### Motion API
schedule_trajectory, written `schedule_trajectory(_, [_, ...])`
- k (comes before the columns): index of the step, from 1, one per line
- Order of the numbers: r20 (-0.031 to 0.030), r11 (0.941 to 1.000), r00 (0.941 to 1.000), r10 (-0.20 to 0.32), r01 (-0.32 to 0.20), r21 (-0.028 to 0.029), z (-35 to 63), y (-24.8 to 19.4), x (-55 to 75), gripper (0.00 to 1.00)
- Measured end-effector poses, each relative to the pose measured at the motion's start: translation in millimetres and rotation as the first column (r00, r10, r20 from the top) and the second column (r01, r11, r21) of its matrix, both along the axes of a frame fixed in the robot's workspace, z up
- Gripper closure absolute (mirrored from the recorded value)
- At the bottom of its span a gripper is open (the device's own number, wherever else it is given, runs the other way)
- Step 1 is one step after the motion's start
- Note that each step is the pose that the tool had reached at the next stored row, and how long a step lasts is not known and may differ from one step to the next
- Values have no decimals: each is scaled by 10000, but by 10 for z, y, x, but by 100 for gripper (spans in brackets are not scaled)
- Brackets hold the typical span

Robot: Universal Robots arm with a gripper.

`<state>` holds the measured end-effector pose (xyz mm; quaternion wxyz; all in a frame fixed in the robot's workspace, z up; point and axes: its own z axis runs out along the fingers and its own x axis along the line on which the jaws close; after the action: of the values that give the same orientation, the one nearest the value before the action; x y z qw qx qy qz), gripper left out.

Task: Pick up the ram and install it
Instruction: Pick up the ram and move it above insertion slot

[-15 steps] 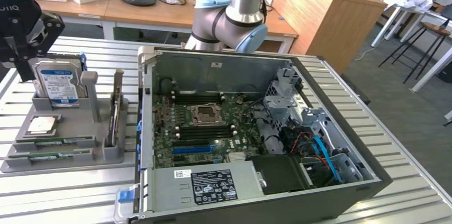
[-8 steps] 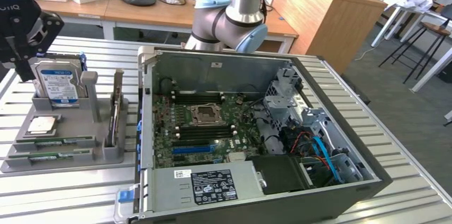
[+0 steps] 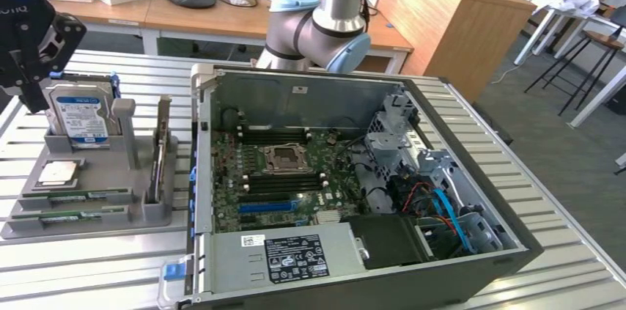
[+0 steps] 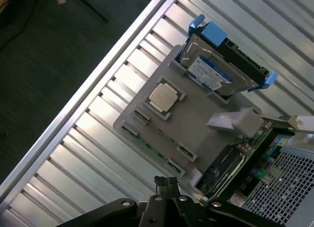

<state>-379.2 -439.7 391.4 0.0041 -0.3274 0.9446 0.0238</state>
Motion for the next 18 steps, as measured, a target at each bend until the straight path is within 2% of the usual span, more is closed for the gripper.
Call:
schedule_trajectory(5, [0, 9978, 9978, 669, -669, 0, 0, 0, 0, 90])
schedule_trajectory(9, [1, 9928, 9928, 1194, -1194, 0, -1, 0, 0, 90])
schedule_trajectory(14, [0, 9831, 9831, 1830, -1830, 0, -2, 0, 0, 90])
schedule_trajectory(18, [0, 9726, 9726, 2326, -2326, 0, -3, 0, 0, 90])
